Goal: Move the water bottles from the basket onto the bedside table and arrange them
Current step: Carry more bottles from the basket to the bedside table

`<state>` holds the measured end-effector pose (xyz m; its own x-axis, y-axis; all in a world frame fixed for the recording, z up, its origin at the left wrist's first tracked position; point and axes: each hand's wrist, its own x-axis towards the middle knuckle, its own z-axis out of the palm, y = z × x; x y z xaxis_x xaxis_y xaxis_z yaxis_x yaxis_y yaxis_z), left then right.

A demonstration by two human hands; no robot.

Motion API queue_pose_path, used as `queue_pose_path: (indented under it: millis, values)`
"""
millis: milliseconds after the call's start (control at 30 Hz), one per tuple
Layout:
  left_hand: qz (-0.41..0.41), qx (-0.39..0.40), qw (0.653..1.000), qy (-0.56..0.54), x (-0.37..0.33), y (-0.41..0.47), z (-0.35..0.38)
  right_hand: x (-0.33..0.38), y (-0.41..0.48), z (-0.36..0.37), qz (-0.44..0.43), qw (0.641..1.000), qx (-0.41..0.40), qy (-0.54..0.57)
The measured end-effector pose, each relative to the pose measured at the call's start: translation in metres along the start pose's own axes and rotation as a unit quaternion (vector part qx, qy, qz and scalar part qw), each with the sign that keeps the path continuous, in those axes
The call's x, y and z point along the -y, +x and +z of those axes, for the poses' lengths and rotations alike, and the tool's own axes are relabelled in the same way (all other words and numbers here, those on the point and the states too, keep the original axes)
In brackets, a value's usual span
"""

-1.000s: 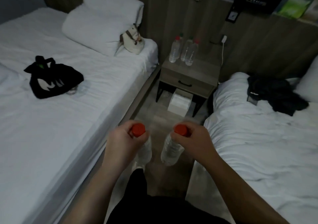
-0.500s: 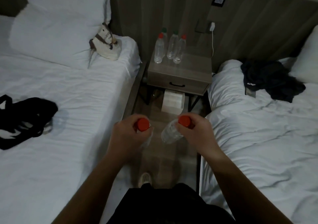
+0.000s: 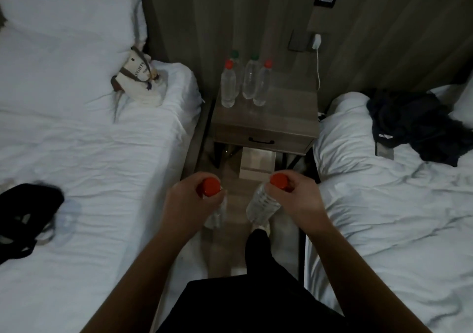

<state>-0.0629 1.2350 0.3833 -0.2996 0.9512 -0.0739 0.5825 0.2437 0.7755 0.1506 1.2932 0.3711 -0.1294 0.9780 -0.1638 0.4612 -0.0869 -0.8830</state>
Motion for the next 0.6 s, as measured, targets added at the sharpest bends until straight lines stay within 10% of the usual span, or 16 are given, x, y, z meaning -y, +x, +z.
queue_pose_path:
  millis: [600]
  values:
    - [-0.097, -0.062, 0.993, -0.037, -0.056, 0.203, 0.083, -0.008, 0.253, -0.073, 0.007, 0.995, 0.07, -0.074]
